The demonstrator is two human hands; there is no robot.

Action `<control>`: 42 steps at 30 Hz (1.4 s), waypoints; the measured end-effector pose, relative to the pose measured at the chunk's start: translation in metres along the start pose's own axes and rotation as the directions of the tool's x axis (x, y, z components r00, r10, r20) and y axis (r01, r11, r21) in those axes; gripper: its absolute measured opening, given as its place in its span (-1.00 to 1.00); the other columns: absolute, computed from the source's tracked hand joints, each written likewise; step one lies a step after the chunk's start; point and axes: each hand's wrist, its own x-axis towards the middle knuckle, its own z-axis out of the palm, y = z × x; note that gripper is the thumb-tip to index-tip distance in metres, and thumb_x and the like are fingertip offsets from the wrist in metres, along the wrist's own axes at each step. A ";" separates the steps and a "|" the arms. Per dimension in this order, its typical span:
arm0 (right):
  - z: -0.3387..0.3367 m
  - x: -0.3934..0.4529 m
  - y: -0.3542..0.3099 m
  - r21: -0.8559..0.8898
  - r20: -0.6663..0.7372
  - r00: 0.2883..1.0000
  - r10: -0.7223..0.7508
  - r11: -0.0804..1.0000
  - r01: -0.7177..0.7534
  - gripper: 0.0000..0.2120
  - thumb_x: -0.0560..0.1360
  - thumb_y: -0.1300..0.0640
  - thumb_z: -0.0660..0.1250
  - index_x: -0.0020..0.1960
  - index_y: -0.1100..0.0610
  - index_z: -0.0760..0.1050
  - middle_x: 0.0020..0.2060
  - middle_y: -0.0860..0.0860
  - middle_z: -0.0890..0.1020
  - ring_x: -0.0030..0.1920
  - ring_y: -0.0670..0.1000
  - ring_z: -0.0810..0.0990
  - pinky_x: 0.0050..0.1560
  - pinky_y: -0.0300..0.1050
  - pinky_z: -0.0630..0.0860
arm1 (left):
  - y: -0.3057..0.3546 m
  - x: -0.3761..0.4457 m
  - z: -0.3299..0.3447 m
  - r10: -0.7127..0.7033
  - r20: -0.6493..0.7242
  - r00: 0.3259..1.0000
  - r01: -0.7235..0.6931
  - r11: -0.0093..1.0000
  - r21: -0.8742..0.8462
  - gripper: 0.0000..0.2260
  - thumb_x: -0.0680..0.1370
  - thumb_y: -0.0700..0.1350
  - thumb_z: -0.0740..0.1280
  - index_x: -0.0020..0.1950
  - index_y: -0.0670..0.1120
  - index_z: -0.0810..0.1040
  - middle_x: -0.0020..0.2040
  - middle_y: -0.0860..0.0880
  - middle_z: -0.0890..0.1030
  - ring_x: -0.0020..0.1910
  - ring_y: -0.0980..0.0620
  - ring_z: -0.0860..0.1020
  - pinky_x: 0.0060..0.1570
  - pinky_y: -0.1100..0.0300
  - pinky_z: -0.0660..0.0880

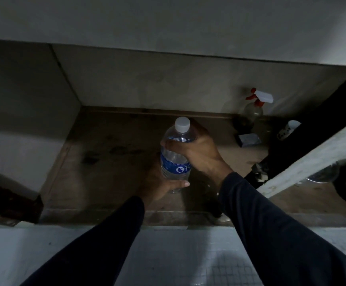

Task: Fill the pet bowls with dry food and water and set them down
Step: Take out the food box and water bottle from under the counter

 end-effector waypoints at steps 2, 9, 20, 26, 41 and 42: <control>0.000 0.001 0.001 -0.003 0.001 1.000 0.020 1.000 -0.020 -0.26 0.11 -0.26 0.60 0.23 -0.09 0.51 0.08 -0.08 0.67 0.06 -0.06 0.67 0.10 0.00 0.64 | -0.001 0.000 0.000 0.000 0.009 1.000 0.000 1.000 0.005 -0.14 0.22 0.03 0.73 0.45 0.17 0.44 0.39 0.08 0.58 0.36 0.07 0.57 0.34 -0.14 0.52; 0.001 -0.005 -0.003 0.004 -0.028 1.000 -0.009 1.000 0.009 -0.40 0.08 -0.26 0.58 0.08 -0.16 0.55 -0.03 -0.14 0.70 -0.07 -0.17 0.69 -0.12 -0.24 0.61 | -0.006 0.000 0.000 -0.005 -0.026 1.000 0.005 1.000 0.002 -0.27 0.31 -0.17 0.68 0.42 -0.02 0.49 0.32 0.03 0.63 0.30 0.03 0.61 0.32 -0.14 0.55; 0.008 -0.050 -0.004 0.097 -0.008 0.996 -0.086 0.992 0.087 -0.57 0.28 0.04 0.61 0.04 0.21 0.59 -0.06 0.08 0.73 -0.03 0.13 0.72 0.07 0.27 0.63 | -0.001 -0.059 0.012 -0.044 -0.052 0.998 0.044 0.999 -0.004 -0.24 0.29 -0.12 0.69 0.44 -0.05 0.48 0.35 -0.04 0.62 0.33 -0.06 0.59 0.35 -0.21 0.50; 0.016 -0.103 -0.012 0.083 -0.005 1.000 0.001 0.997 -0.001 -0.50 0.24 -0.07 0.60 0.05 0.14 0.56 -0.04 0.09 0.72 -0.01 0.12 0.72 0.06 0.25 0.64 | 0.017 -0.131 0.018 -0.097 -0.002 0.995 0.097 0.995 -0.036 -0.21 0.34 -0.23 0.67 0.50 -0.12 0.40 0.37 -0.11 0.59 0.36 -0.14 0.57 0.36 -0.21 0.49; 0.013 -0.240 -0.139 0.098 -0.028 0.961 0.277 0.957 -0.273 -0.52 0.15 -0.27 0.57 -0.02 -0.12 0.56 -0.10 -0.22 0.70 -0.10 -0.23 0.67 -0.05 -0.13 0.64 | 0.162 -0.296 0.013 -0.373 0.061 0.926 0.367 0.925 0.097 -0.13 0.20 0.24 0.71 0.43 0.34 0.39 0.26 0.29 0.63 0.20 0.26 0.62 0.20 0.15 0.57; 0.011 -0.247 -0.153 0.103 -0.028 0.958 0.286 0.954 -0.282 -0.53 0.15 -0.27 0.57 -0.02 -0.13 0.56 -0.10 -0.23 0.70 -0.10 -0.23 0.67 -0.05 -0.13 0.64 | 0.178 -0.304 0.012 -0.381 0.062 0.923 0.374 0.922 0.100 -0.14 0.20 0.23 0.71 0.43 0.33 0.40 0.25 0.28 0.63 0.19 0.26 0.62 0.21 0.15 0.57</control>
